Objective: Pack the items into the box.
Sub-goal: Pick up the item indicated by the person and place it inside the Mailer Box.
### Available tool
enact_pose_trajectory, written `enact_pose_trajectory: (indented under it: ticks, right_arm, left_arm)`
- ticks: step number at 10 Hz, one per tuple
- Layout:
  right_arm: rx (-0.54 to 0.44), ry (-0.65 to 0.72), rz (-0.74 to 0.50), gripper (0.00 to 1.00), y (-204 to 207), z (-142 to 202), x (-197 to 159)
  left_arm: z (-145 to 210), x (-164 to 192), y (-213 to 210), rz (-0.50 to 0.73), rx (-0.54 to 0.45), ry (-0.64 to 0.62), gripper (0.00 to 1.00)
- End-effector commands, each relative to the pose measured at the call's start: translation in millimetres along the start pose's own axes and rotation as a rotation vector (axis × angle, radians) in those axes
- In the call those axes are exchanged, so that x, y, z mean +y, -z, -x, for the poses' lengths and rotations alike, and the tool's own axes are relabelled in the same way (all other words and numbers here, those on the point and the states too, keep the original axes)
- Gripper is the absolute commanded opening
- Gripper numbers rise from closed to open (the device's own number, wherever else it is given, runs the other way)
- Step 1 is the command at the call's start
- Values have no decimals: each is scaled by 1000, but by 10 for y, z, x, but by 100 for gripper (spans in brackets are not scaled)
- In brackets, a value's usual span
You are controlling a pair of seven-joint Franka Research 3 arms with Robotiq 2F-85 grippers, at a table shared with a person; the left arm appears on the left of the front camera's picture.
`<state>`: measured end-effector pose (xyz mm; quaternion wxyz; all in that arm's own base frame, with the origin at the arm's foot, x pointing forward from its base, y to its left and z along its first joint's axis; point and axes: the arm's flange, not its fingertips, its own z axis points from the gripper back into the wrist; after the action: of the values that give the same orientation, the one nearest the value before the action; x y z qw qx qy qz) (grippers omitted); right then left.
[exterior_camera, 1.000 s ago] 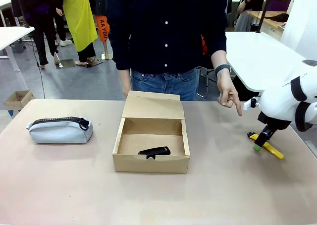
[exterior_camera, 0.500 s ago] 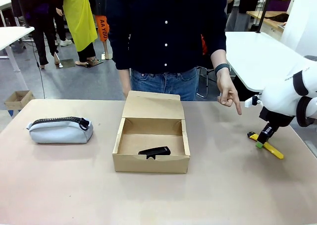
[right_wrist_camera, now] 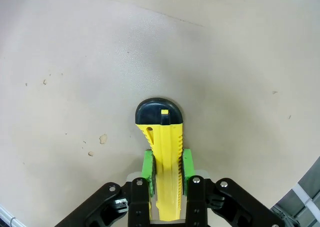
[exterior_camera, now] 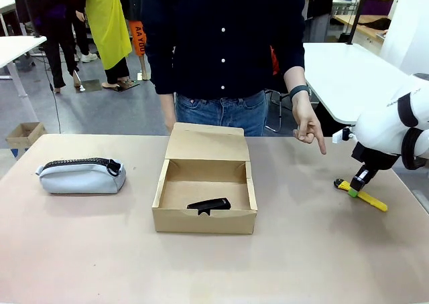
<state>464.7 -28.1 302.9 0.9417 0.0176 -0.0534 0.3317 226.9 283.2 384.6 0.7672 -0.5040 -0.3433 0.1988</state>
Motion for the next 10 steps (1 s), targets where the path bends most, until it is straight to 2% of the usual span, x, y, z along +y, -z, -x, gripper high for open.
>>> enact_pose_trajectory:
  ticks: [1, 4, 6, 8, 9, 10]
  right_arm:
    - [-4, -4, -42, 0, 72, 66, 17]
    - [0, -4, -23, 0, -67, 82, 25]
    - [49, 24, -20, 0, -643, 128, 153]
    - [104, 50, -45, 0, -1365, 328, 426]
    - [84, 54, -47, 0, -1541, 437, 555]
    - [44, 141, -51, 0, -1522, 489, 554]
  left_arm:
    - [15, -7, 12, 21, -14, 17, 100]
    - [15, -7, 12, 21, -14, 17, 100]
    - [15, -7, 12, 21, -14, 17, 100]
    - [15, -7, 12, 21, -14, 17, 100]
    - [15, -7, 12, 21, -14, 17, 100]
    - [15, -7, 12, 21, -14, 17, 100]
